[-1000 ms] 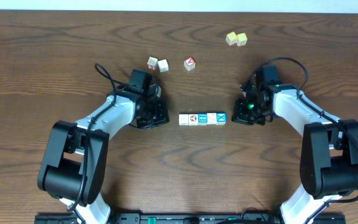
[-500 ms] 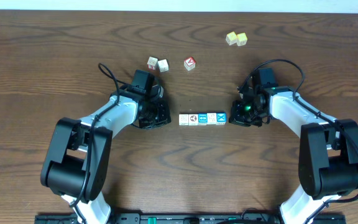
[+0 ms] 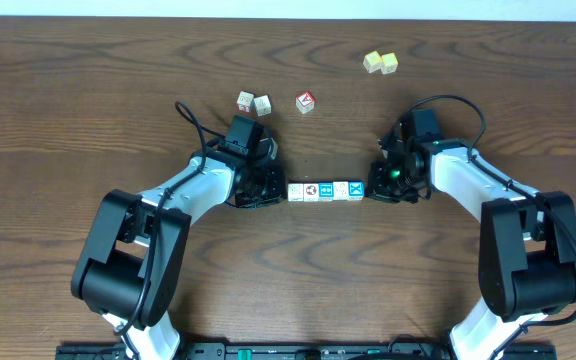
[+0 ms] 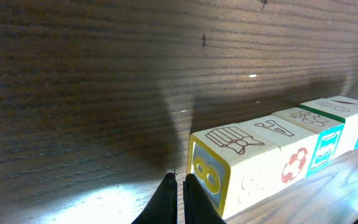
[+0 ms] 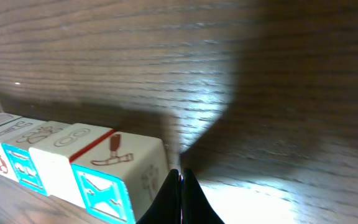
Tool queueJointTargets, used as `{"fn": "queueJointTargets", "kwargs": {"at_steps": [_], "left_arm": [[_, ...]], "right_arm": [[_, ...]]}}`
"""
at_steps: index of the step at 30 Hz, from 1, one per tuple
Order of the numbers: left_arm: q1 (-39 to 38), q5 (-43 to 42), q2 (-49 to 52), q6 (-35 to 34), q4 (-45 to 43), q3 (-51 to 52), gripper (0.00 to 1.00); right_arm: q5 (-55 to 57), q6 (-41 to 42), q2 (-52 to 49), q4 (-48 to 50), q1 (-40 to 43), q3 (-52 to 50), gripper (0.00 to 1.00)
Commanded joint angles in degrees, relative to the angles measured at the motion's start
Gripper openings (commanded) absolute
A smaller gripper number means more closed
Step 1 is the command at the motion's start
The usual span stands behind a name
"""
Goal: Lift 5 blocks
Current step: 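Lower both grippers onto the row ends and squeeze inward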
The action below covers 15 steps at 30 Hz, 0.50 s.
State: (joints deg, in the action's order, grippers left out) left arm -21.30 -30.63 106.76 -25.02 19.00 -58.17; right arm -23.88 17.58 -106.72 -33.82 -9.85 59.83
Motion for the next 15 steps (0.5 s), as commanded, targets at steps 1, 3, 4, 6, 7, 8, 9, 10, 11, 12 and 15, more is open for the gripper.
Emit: {"fn": "queueJointTargets", "kwargs": {"at_steps": [1,3,4,6,7,8,9,10,11,12,15], "left_arm": [[-0.33,-0.42,0.74,0.74,-0.24,0.22,0.08],[-0.33,-0.39,0.74,0.74,-0.31,0.22,0.08],[-0.33,-0.42,0.74,0.74,-0.33,0.22,0.07],[-0.33,-0.42,0.74,0.74,-0.50,0.22,0.07],[-0.33,-0.44,0.74,0.74,-0.52,0.22,0.07],[-0.33,-0.42,0.74,0.74,-0.59,0.22,0.07],[-0.33,-0.42,0.74,0.74,-0.70,0.22,0.07],[-0.33,-0.42,0.74,0.74,-0.76,0.22,0.07],[-0.33,-0.44,0.74,0.74,-0.90,0.22,0.08],[-0.33,-0.44,0.74,0.74,-0.94,0.22,0.07],[-0.33,-0.44,0.74,0.33,-0.96,0.22,0.07]], "right_arm": [[-0.83,0.63,-0.35,0.74,-1.18,-0.24,0.01],[-0.81,0.61,-0.35,0.98,-1.40,-0.24,0.01],[-0.81,0.61,-0.35,1.09,-1.46,-0.24,0.01],[-0.81,0.61,-0.35,1.29,-1.55,-0.24,0.01],[-0.79,0.59,-0.35,1.38,-1.55,-0.24,0.01],[-0.79,0.59,-0.33,1.53,-1.57,-0.24,0.01],[-0.79,0.59,-0.35,1.70,-1.57,-0.24,0.01],[-0.79,0.59,-0.35,1.77,-1.57,-0.24,0.01],[-0.79,0.59,-0.35,1.79,-1.57,-0.24,0.01],[-0.79,0.59,-0.35,1.79,-1.57,-0.24,0.01],[-0.81,0.57,-0.35,1.79,-1.66,-0.24,0.01]]}}
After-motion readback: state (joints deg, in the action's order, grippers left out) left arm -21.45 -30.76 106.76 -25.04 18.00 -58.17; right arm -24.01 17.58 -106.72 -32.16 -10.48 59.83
